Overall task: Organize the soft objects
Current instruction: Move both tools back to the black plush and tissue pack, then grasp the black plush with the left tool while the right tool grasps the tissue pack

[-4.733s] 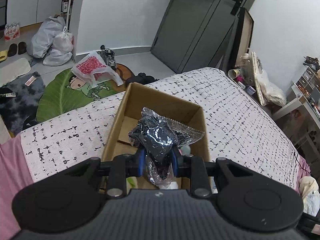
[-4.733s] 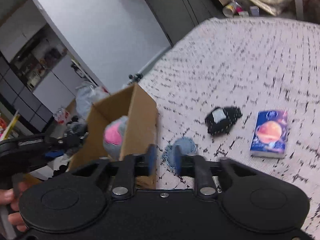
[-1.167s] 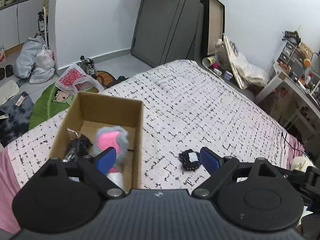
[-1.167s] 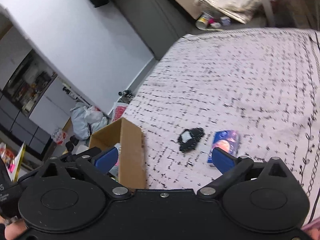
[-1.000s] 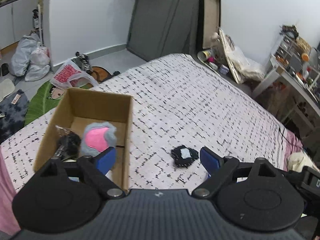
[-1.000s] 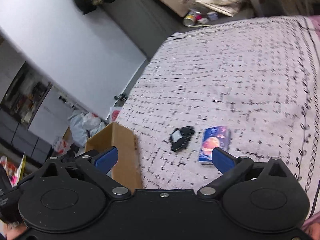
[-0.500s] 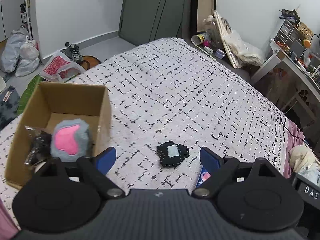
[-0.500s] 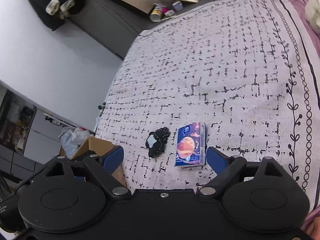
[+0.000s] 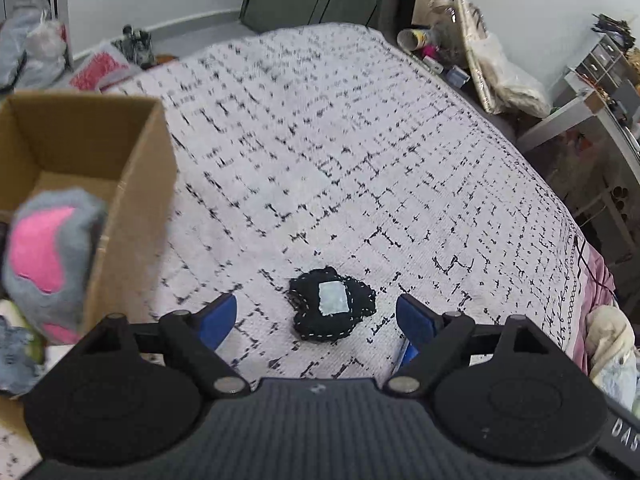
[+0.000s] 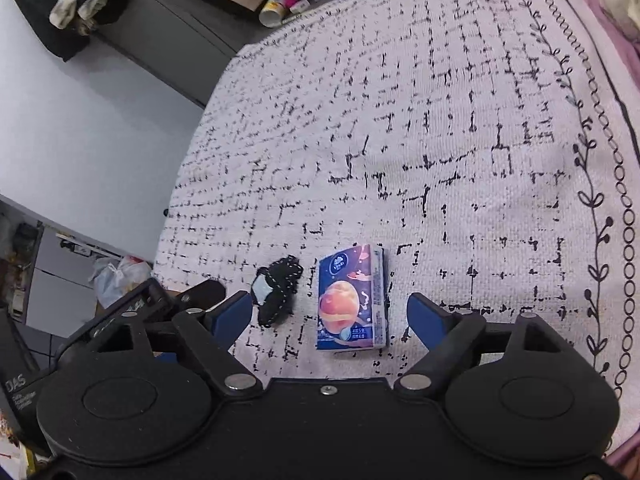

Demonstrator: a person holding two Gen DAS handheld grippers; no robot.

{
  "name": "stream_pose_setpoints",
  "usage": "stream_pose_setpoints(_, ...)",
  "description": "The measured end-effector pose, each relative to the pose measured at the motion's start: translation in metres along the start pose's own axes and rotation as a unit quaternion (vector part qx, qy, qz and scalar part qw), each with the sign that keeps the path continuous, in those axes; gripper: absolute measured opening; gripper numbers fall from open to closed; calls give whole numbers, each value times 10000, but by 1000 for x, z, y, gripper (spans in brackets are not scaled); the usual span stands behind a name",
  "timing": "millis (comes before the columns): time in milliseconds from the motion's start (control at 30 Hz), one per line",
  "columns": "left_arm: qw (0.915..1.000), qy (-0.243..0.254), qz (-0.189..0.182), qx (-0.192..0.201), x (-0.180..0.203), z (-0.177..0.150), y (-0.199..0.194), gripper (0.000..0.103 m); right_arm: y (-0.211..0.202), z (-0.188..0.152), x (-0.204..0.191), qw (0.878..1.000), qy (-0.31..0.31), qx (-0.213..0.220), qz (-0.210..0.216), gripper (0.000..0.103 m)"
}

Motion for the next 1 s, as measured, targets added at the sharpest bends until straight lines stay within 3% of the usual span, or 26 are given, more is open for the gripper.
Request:
stream_pose_setpoints(200,9994,-121,-111,-301,9,-2,32,77,22,-1,2,9996,-133,-216,-134,82)
stream_pose_setpoints(367,9979,-238,-208,-572,16,-6,50,77,39,-2,-1,9982,-371,-336,-335,81)
stream_pose_setpoints(533,9979,-281,-187,-560,18,-8,58,63,50,-5,-4,9963,-606,-377,-481,81)
stream_pose_setpoints(600,9979,-298,-154,-551,17,-7,58,50,54,-8,-6,9946,-761,-399,-580,81)
stream_pose_setpoints(700,9978,-267,-202,-575,16,-7,58,32,58,-11,-9,9905,-1063,-404,-779,77)
stream_pose_setpoints(767,9980,-223,-240,-543,15,-7,56,27,60,-13,-14,9840,-1407,-375,-1029,69)
stream_pose_setpoints(900,9987,-218,-209,-417,5,-9,48,25,62,-16,-15,9784,-1667,-395,-1158,65)
stream_pose_setpoints(1000,9991,-240,-186,-296,-4,-8,38,24,61,-18,-14,9732,-1865,-380,-1292,54)
Point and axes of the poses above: each gripper's, at about its wrist camera, not at the fingertips, and y roughly the way its jaws point, x to its right, z to its top, the point moved 9 cm from there along y, roughly the way its jaws point, and after that the axes turned 10 degrees about z, right-handed, at the moved point
